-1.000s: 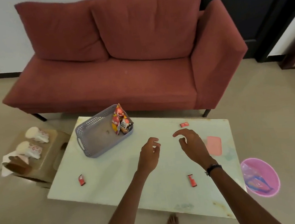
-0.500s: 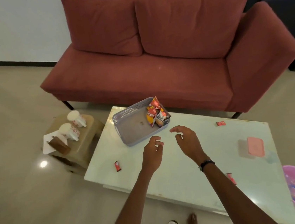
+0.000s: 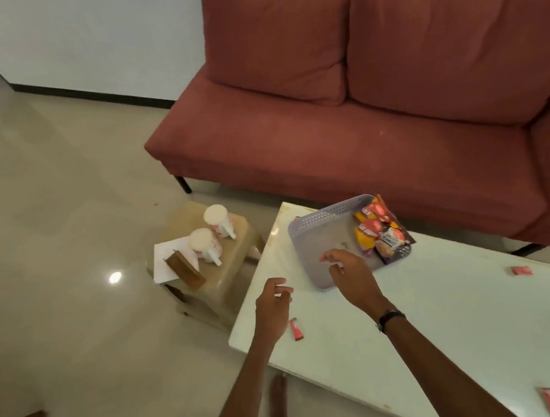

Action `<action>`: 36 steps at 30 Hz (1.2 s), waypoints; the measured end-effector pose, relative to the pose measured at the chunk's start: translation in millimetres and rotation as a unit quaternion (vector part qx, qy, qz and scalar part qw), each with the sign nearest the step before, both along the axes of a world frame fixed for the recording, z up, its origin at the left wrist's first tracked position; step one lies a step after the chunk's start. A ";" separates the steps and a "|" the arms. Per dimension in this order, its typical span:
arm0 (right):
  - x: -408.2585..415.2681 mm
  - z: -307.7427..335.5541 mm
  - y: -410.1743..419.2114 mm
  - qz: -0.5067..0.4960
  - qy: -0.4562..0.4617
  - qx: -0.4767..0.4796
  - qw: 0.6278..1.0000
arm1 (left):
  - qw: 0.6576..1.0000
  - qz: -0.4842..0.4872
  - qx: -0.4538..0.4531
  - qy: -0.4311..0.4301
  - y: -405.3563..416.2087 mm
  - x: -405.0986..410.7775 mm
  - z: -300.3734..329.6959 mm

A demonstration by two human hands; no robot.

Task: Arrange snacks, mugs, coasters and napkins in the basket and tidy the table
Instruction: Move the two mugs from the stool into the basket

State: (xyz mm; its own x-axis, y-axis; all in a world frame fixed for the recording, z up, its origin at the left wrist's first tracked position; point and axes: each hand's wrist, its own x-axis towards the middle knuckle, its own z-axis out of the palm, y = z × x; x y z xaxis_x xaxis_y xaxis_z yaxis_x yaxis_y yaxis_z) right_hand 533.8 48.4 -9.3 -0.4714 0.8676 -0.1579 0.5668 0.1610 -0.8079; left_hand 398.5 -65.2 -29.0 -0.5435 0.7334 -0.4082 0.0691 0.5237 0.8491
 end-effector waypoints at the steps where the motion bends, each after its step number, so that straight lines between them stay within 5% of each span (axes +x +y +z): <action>1: -21.8 -9.5 4.8 0.004 -0.002 -0.006 1.000 | 1.000 0.016 -0.010 -0.011 3.7 -21.0 -12.0; 12: -233.6 -168.7 42.7 0.037 -0.023 -0.079 0.996 | 0.978 0.157 -0.131 0.049 63.2 -183.6 -130.3; 19: -324.0 -230.1 76.8 -0.006 0.015 -0.080 0.997 | 0.971 0.219 -0.071 0.064 95.6 -217.7 -185.8; 29: -333.9 -252.1 86.7 0.015 0.059 -0.052 0.997 | 0.952 0.288 -0.077 0.068 100.6 -219.7 -199.5; 36: -291.0 -229.1 83.2 -0.053 0.104 -0.039 0.992 | 0.964 0.218 -0.049 0.145 114.5 -200.8 -179.0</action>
